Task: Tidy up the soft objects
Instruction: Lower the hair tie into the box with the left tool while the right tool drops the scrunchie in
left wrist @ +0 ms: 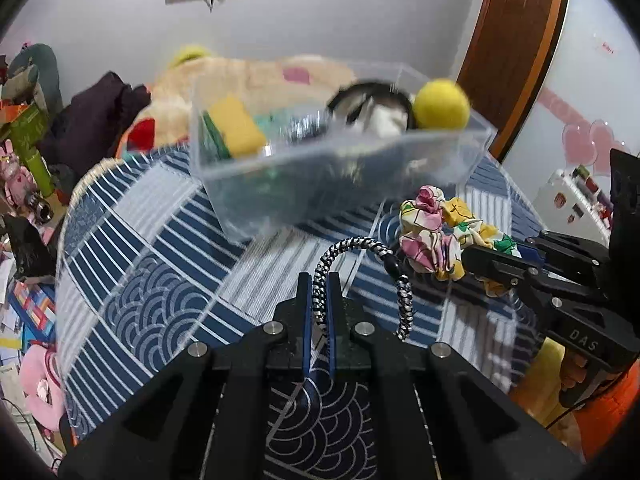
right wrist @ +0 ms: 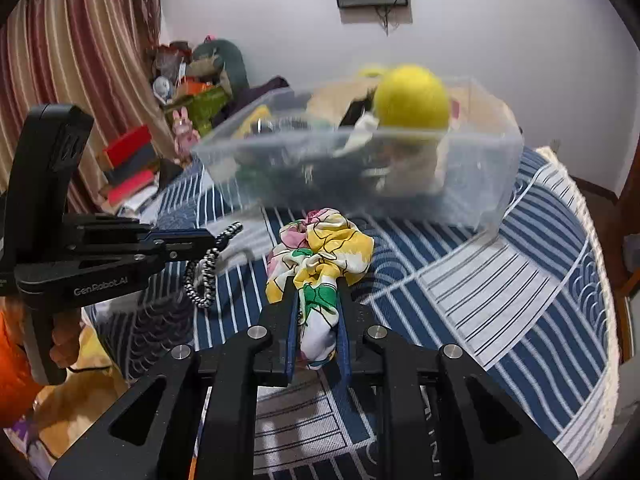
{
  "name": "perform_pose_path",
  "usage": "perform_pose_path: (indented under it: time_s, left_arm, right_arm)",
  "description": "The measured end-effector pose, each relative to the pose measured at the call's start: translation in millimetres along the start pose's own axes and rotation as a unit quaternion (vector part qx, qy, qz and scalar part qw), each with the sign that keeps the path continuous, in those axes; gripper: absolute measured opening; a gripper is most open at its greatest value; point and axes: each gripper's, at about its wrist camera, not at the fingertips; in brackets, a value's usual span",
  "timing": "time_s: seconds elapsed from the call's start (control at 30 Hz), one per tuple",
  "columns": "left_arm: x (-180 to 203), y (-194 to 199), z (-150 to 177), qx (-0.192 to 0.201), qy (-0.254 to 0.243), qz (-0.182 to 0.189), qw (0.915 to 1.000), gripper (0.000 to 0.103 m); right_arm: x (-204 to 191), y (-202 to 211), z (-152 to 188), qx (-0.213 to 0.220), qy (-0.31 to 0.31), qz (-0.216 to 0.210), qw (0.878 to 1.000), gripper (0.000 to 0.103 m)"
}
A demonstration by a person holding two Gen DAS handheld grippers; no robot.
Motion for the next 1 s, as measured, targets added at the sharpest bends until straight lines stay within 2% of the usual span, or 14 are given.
perform_pose_path:
  time_s: [0.3, 0.53, 0.77, 1.0]
  left_arm:
    - [0, 47, -30, 0.079, 0.003, -0.006, 0.9969, 0.005]
    - [-6, 51, -62, 0.117, 0.017, -0.021, 0.9927, 0.005]
    - [-15, 34, -86, 0.124, 0.034, -0.038, 0.9910, 0.005]
    - [-25, 1, -95, 0.093, 0.048, -0.058, 0.9928, 0.005]
  right_arm:
    - [-12, 33, -31, 0.075, 0.017, 0.008, 0.997, 0.014]
    - [-19, 38, -59, 0.117, 0.024, 0.021, 0.993, 0.014]
    - [-18, 23, -79, 0.112, 0.025, 0.030, 0.993, 0.014]
    - [-14, -6, -88, 0.077, 0.025, 0.041, 0.996, 0.014]
Point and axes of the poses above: each gripper's, at about its wrist camera, not at the fingertips, and y roughly against the way its jaws point, x to its right, z to its underside, and after that the axes turned 6 degrees about -x, right-handed
